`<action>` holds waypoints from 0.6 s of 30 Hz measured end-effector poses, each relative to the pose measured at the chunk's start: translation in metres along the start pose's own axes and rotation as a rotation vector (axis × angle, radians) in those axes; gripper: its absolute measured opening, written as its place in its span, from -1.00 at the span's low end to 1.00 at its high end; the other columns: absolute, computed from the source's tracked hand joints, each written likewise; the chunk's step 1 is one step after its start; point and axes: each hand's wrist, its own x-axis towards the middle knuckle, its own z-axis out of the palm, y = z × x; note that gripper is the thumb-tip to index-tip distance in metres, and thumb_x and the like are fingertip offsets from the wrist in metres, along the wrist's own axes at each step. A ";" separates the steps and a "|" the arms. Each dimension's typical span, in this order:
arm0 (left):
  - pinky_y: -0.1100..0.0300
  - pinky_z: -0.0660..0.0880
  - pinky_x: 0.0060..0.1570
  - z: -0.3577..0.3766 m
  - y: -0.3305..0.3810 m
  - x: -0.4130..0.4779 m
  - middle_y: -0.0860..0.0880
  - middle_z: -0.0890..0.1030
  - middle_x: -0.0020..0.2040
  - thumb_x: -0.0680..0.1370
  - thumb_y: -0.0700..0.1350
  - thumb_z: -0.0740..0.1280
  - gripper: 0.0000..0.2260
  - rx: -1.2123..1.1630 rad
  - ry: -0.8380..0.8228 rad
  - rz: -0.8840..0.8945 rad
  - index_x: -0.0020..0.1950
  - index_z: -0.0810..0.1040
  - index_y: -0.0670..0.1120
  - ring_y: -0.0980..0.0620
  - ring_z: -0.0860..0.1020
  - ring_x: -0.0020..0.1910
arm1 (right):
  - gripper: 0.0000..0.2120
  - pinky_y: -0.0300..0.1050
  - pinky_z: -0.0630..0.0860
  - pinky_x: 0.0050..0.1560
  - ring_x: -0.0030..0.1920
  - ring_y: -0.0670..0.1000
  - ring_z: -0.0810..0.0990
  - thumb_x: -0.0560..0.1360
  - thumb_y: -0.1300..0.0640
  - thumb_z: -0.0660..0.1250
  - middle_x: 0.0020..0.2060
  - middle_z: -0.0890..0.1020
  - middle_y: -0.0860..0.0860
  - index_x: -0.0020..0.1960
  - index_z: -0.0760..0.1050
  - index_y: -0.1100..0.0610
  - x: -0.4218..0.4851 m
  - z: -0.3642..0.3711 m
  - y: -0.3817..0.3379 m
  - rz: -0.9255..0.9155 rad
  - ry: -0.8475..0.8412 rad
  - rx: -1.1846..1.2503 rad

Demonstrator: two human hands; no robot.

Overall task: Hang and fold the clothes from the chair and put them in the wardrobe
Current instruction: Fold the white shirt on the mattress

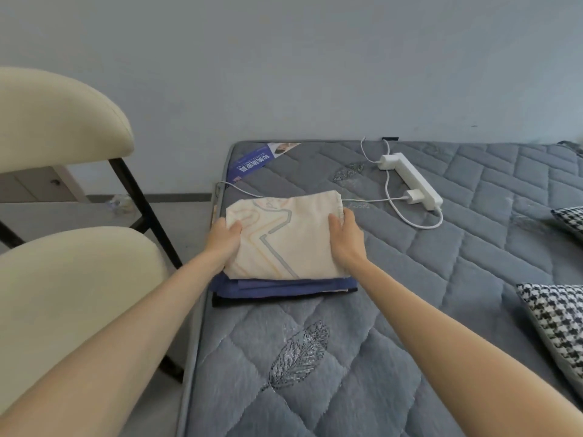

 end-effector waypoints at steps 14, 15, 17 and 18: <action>-0.09 0.21 0.43 0.042 -0.045 0.028 0.07 0.38 0.43 0.11 0.59 0.31 0.09 -0.169 -0.094 -0.017 0.53 0.10 0.13 -0.05 0.37 0.39 | 0.06 0.23 0.22 0.40 0.38 0.21 0.34 0.08 -0.68 0.11 0.41 0.38 0.00 0.48 0.04 -0.26 0.022 0.030 0.055 0.310 -0.039 0.117; -0.10 0.24 0.42 0.043 -0.048 0.033 0.08 0.40 0.41 0.08 0.58 0.34 0.11 -0.174 -0.110 -0.021 0.52 0.12 0.13 -0.04 0.38 0.37 | 0.10 0.22 0.22 0.41 0.39 0.19 0.34 0.06 -0.68 0.13 0.41 0.38 0.00 0.49 0.04 -0.25 0.023 0.030 0.055 0.313 -0.061 0.137; -0.07 0.29 0.39 0.044 -0.053 0.042 0.12 0.45 0.36 0.08 0.55 0.40 0.08 -0.197 -0.149 -0.041 0.49 0.19 0.12 0.02 0.44 0.32 | 0.11 0.20 0.22 0.42 0.39 0.14 0.35 0.07 -0.66 0.17 0.40 0.39 -0.04 0.51 0.04 -0.21 0.024 0.030 0.055 0.294 -0.101 0.151; -0.04 0.33 0.37 0.044 -0.055 0.046 0.14 0.48 0.32 0.09 0.53 0.42 0.05 -0.214 -0.167 -0.033 0.47 0.23 0.12 0.05 0.47 0.28 | 0.09 0.19 0.22 0.42 0.40 0.13 0.35 0.09 -0.65 0.18 0.40 0.40 -0.06 0.51 0.04 -0.21 0.025 0.030 0.054 0.283 -0.112 0.141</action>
